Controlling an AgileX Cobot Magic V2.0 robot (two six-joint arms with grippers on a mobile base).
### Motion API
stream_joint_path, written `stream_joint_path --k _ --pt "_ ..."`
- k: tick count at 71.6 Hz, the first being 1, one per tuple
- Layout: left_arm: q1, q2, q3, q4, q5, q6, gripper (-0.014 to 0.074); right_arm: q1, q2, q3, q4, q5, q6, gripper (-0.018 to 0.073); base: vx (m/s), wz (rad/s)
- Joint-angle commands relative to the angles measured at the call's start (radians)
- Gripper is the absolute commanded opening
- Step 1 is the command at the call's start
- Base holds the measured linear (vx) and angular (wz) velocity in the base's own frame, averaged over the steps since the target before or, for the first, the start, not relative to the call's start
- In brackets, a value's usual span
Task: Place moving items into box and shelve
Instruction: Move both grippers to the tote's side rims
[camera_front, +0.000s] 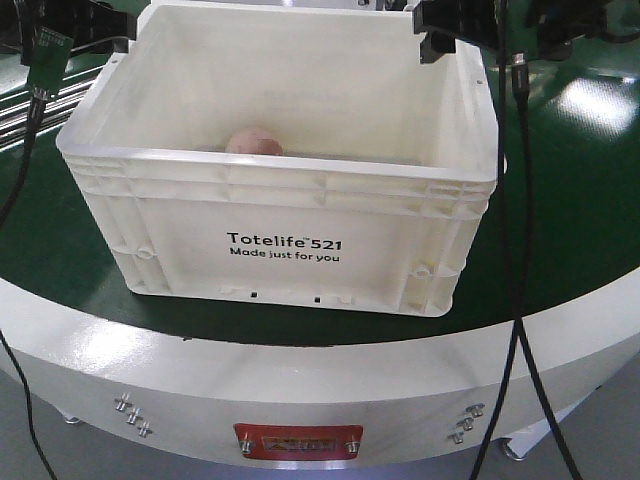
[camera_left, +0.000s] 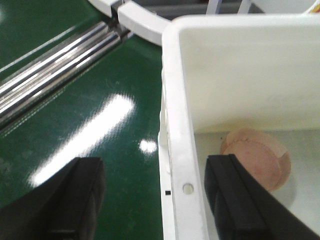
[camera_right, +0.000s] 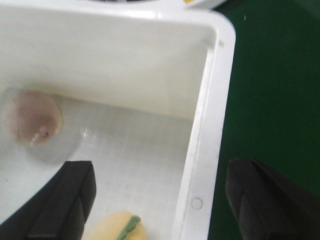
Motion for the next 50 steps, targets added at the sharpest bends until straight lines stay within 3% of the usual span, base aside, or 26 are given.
stream_joint_path --k 1,50 --pt "0.003 -0.036 -0.038 -0.008 -0.053 -0.009 0.0536 -0.005 -0.027 -0.034 -0.007 -0.035 0.011 0.0578 0.0 0.0" --pt "0.003 -0.026 -0.038 -0.008 -0.06 -0.008 0.0536 -0.005 0.051 -0.034 -0.054 0.023 0.088 0.0542 0.0 0.0"
